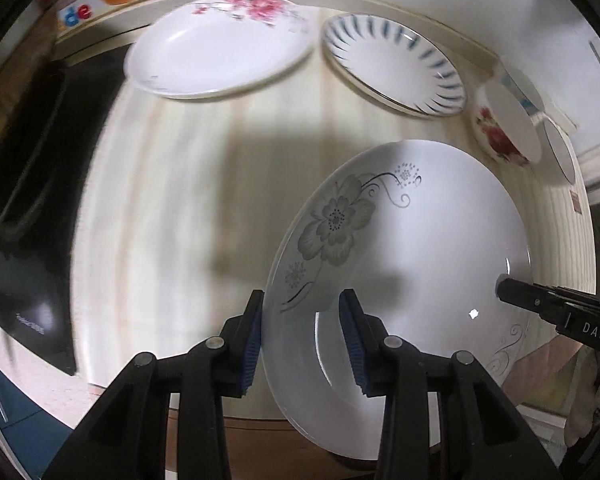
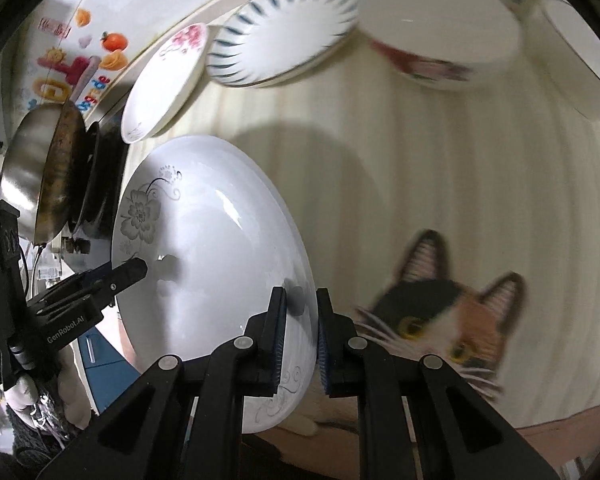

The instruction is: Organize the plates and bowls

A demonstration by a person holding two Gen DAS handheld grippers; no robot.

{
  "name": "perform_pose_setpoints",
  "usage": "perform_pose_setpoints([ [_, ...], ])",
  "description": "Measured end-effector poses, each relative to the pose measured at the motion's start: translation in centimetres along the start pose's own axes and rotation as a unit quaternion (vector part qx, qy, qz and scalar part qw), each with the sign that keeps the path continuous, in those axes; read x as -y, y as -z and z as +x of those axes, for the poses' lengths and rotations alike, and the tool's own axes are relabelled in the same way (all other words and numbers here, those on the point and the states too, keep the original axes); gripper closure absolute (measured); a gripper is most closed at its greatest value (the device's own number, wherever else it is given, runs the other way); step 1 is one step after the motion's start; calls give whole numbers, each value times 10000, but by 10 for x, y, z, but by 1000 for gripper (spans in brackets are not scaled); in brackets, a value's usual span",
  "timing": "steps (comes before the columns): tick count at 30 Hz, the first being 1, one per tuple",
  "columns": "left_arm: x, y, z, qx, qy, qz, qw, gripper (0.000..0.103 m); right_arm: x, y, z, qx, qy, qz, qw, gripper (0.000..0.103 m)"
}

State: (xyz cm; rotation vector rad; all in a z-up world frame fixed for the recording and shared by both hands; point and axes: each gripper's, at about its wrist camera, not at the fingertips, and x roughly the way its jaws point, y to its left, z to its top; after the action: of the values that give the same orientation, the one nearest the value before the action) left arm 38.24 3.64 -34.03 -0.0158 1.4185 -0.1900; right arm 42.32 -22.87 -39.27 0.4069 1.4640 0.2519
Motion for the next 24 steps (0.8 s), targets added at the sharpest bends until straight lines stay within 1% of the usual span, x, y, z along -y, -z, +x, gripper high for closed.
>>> perform_pose_setpoints([
  [6, 30, 0, 13, -135, -25, 131, 9998, 68, 41, 10, -6, -48, 19, 212, 9998, 87],
  [12, 35, -4, 24, -257, -146, 132, 9995, 68, 60, 11, -2, -108, -13, 324, 9994, 87],
  [19, 40, -11, 39, -374, -395, 23, 9985, 68, 65, 6, 7, -222, -48, 262, 9994, 87],
  [24, 42, -12, 39, -317, -574, -32, 9978, 68, 63, 0, 12, -296, -57, 150, 9994, 87],
])
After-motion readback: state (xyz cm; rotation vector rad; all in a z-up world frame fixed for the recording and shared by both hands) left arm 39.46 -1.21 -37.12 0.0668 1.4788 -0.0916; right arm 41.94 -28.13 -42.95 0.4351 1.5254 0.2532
